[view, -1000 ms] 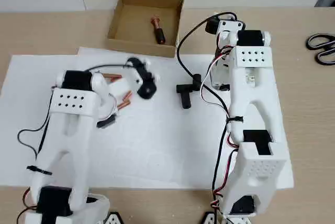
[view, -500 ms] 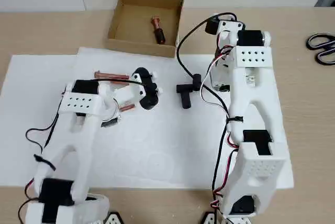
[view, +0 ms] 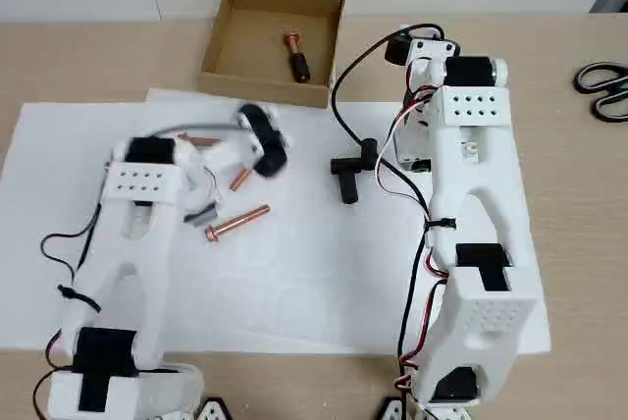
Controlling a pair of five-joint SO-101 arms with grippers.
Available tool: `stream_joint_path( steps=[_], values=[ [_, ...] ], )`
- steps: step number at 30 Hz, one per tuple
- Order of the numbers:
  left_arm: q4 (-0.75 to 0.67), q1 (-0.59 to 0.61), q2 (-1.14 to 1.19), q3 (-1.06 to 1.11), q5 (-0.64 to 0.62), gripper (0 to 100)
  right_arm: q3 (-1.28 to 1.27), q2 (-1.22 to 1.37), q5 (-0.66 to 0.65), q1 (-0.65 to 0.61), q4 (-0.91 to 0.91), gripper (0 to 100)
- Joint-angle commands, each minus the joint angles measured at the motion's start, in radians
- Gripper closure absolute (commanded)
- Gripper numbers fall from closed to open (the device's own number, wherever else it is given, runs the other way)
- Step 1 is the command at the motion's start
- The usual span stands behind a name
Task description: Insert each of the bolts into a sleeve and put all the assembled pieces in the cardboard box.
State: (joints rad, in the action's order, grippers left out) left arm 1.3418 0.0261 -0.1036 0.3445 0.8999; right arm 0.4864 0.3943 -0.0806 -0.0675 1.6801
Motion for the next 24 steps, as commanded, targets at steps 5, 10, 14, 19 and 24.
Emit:
stream_joint_path(
  steps=[5, 10, 14, 19, 24],
  values=[
    [0.207, 0.04, -0.009, -0.3, -0.44, 89, 0.005, -0.079, -0.011, 0.01, 0.012, 99.5],
    [0.414, 0.031, -0.009, -0.544, -0.801, 89, 0.005, -0.079, -0.011, 0.01, 0.012, 99.5],
    [0.413, 0.032, -0.103, -0.57, -0.942, 89, 0.005, -0.079, -0.011, 0.01, 0.012, 99.5],
    [0.411, -0.002, -0.354, -0.521, -1.002, 89, 0.005, -0.079, -0.012, 0.01, 0.015, 99.5],
    [0.393, -0.012, -0.56, -0.341, -1.185, 89, 0.005, -0.079, -0.012, 0.01, 0.015, 99.5]
  ],
)
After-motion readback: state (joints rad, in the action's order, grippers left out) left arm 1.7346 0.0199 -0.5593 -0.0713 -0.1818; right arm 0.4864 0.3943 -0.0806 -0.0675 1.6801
